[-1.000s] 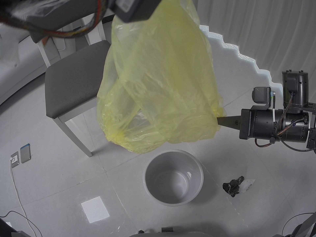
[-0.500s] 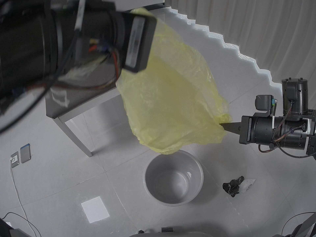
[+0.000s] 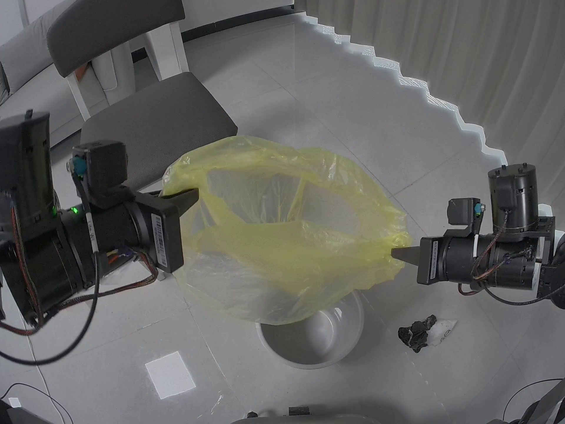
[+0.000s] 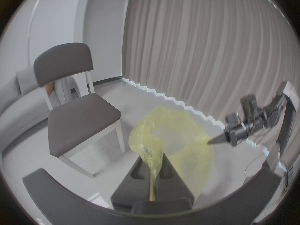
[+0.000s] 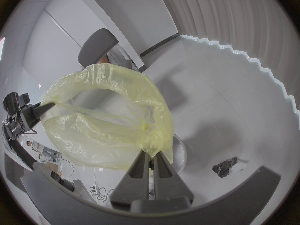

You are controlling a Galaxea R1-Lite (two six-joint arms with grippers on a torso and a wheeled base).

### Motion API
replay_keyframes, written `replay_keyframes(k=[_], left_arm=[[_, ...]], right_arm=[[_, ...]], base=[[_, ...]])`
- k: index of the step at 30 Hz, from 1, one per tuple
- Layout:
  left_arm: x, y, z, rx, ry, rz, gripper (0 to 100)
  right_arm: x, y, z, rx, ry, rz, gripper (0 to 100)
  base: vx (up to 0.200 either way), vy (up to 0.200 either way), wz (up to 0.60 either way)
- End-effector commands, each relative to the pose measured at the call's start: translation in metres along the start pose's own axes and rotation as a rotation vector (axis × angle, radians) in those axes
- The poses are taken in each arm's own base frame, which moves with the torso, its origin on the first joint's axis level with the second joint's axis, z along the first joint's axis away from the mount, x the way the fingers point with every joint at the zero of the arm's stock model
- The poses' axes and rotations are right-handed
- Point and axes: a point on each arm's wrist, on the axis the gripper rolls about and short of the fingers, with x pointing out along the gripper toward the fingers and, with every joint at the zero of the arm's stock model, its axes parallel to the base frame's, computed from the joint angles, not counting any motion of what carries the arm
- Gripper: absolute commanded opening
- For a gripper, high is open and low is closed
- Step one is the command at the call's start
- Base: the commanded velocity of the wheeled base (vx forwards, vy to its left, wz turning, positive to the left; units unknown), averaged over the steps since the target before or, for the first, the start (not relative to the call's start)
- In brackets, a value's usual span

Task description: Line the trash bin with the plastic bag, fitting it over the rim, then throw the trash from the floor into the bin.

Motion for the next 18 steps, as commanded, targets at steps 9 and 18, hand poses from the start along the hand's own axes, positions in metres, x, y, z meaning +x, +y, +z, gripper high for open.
replay_keyframes(k=[9,18], left_arm=[[0.081,-0.008,-0.098,-0.171,0.177,0.035,0],[0.112,-0.010,-0.121,-0.204,0.187,0.049,0]], right_arm=[[0.054,-0.019,-0.051,-0.042,0.249,-0.105,0],[0.081,-0.029,-0.066,-0.050,0.310,-0.116,0]], base=[[0.000,0.000,0.00],[0.000,0.000,0.00]])
